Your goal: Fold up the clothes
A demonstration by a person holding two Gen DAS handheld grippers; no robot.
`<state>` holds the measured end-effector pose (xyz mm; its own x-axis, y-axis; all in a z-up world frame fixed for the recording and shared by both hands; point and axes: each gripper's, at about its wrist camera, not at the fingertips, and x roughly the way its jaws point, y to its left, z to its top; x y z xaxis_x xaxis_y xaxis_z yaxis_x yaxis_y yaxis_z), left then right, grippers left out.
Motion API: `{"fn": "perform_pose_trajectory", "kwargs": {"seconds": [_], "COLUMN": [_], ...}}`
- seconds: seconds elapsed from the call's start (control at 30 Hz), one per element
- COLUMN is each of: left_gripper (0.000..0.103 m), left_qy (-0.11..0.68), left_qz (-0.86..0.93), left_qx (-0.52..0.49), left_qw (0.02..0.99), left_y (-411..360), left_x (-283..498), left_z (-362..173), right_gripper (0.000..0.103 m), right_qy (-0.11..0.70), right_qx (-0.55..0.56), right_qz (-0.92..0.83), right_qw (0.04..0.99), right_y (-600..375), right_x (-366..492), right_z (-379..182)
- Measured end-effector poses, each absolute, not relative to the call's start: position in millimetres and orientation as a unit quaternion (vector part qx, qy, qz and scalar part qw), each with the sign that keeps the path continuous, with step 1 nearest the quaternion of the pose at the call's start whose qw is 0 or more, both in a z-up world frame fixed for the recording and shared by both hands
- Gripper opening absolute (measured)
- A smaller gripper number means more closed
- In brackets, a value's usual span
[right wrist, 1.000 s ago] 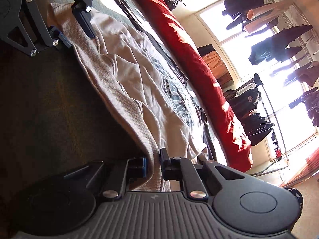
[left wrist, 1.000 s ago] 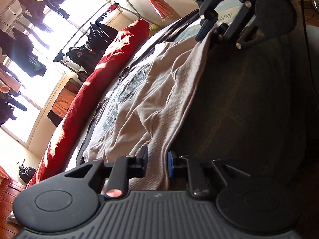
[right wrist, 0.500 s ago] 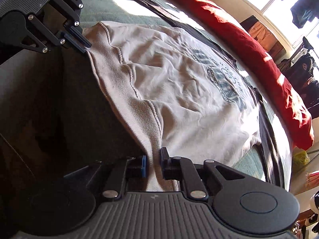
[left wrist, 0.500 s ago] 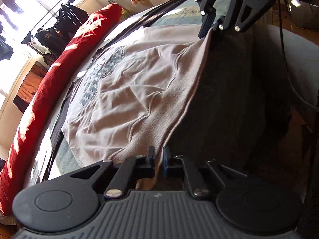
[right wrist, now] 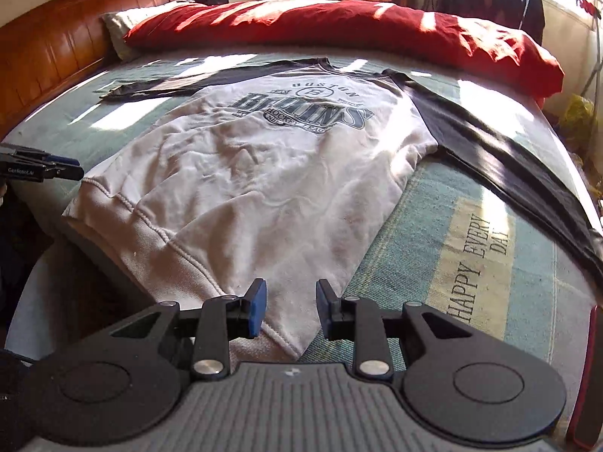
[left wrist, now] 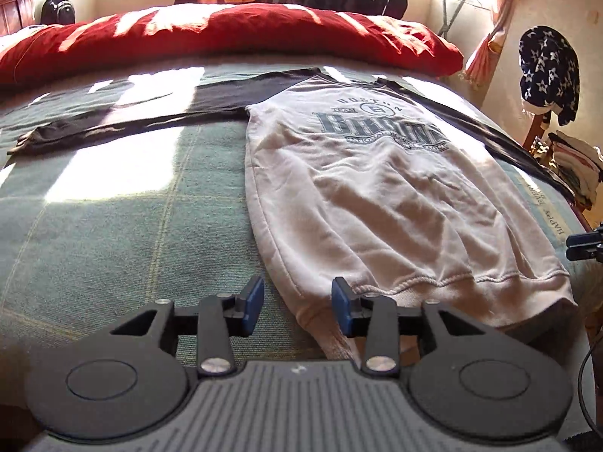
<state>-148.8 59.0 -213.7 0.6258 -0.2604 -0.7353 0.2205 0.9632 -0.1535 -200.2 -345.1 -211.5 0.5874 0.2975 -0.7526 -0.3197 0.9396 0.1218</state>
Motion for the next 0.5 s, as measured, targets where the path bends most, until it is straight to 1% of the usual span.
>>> {"fn": "perform_pose_trajectory", "kwargs": {"seconds": [0.03,0.1,0.17,0.23,0.27,0.3,0.33,0.37,0.4,0.5], "left_gripper": [0.042,0.05,0.057,0.054,0.04,0.019,0.014,0.01,0.01,0.01], "left_qy": [0.421,0.433,0.429,0.422,0.418,0.414,0.411,0.409,0.409,0.414], "left_qz": [-0.126,-0.117,-0.115,-0.111,-0.114,-0.116,-0.111,-0.105,-0.098,-0.071], "left_qx": [-0.037,-0.051,-0.057,-0.049,-0.037,-0.02,0.001,0.016,0.026,0.049], "left_qw": [0.898,0.892,0.894,0.898,0.901,0.903,0.905,0.906,0.907,0.906], "left_y": [60,59,55,48,44,40,36,36,39,54], "left_x": [-146,-141,-142,-142,-143,-144,-146,-147,-148,-149], "left_z": [-222,-234,-239,-240,-238,-236,-234,-231,-229,-222], "right_gripper": [0.033,0.035,0.039,0.042,0.042,0.039,0.031,0.012,0.009,0.009], "right_qy": [0.429,0.444,0.45,0.437,0.431,0.429,0.427,0.424,0.421,0.427], "right_qx": [0.008,0.047,0.082,0.11,0.106,0.089,0.071,0.054,0.036,0.017], "right_qz": [0.16,0.14,0.13,0.135,0.137,0.138,0.138,0.139,0.14,0.128], "right_qw": [0.889,0.884,0.879,0.882,0.885,0.888,0.891,0.893,0.895,0.895], "right_y": [-352,-362,-367,-364,-359,-354,-349,-344,-338,-350], "right_x": [-197,-193,-191,-191,-192,-192,-193,-194,-195,-200], "right_z": [-221,-238,-251,-258,-258,-256,-255,-253,-252,-236]}}
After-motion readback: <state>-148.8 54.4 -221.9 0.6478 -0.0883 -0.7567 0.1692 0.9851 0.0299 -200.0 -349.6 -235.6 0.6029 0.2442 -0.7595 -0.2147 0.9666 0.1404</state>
